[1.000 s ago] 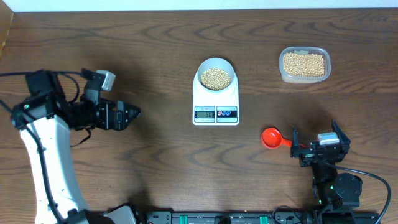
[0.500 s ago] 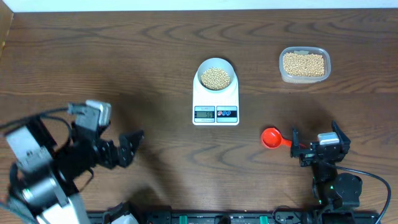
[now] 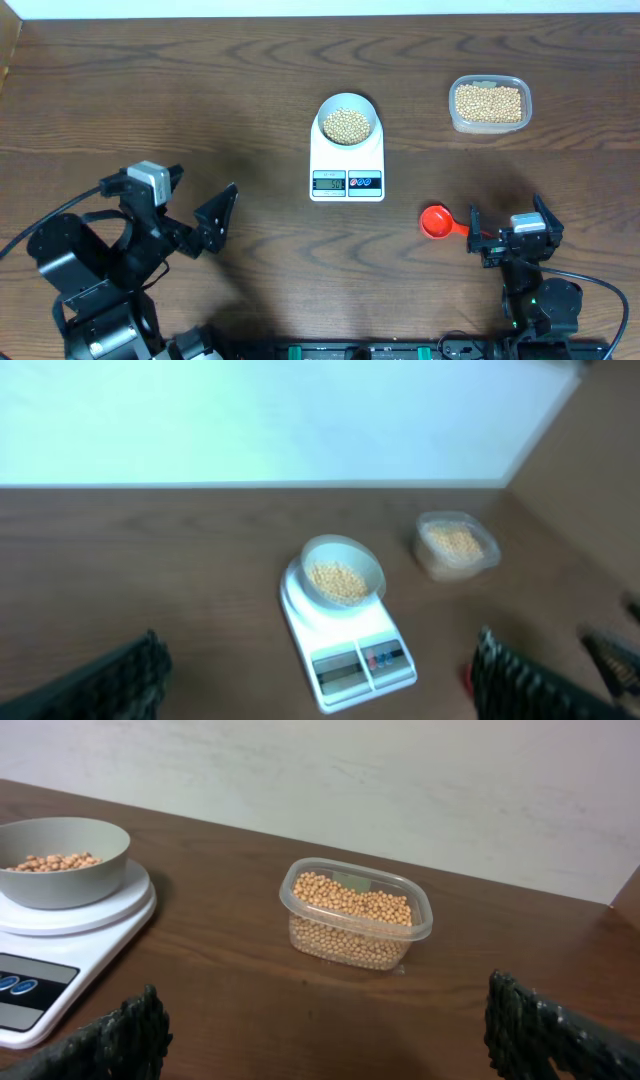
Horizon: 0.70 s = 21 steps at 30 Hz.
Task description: Scoop item into bowl and weigh 50g on scale
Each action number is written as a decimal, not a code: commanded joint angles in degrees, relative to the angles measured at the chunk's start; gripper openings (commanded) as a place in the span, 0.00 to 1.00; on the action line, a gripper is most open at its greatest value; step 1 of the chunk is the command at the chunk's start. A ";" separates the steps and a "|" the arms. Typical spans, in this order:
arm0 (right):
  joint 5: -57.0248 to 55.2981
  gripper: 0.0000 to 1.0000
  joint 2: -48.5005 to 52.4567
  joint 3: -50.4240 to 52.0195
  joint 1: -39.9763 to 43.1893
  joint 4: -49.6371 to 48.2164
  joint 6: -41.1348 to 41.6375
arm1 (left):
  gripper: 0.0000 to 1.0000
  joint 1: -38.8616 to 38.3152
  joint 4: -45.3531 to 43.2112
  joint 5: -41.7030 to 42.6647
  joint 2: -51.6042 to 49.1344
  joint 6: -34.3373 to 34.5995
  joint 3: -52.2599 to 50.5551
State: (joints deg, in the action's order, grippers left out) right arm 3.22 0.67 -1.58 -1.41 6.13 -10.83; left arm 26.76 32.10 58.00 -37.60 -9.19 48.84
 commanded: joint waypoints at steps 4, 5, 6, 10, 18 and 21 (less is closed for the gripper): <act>0.33 0.99 -0.37 0.42 -0.24 -0.15 0.07 | 0.98 -18.91 -6.49 -28.79 0.26 18.51 -2.80; 0.33 0.99 -0.37 0.42 -0.24 -0.15 0.07 | 0.98 -21.38 -6.49 -32.57 0.28 18.49 -2.80; 0.33 0.99 -0.37 0.42 -0.24 -0.15 0.07 | 0.98 -23.78 -6.32 -36.50 0.35 18.45 -2.80; 0.33 0.99 -0.37 0.42 -0.24 -0.15 0.04 | 0.98 -30.14 -3.69 -45.57 2.03 14.43 -2.82; 0.33 0.99 -0.37 0.42 -0.24 -0.17 0.04 | 0.98 -30.56 5.88 -49.68 12.44 11.15 -2.84; 0.33 0.99 -0.37 0.42 -0.24 -0.17 0.04 | 0.98 -30.53 8.26 -52.57 14.97 11.15 -2.86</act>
State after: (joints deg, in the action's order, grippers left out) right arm 3.22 0.69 -1.50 -1.41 6.09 -10.83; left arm -3.55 39.09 10.24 -25.12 2.94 46.30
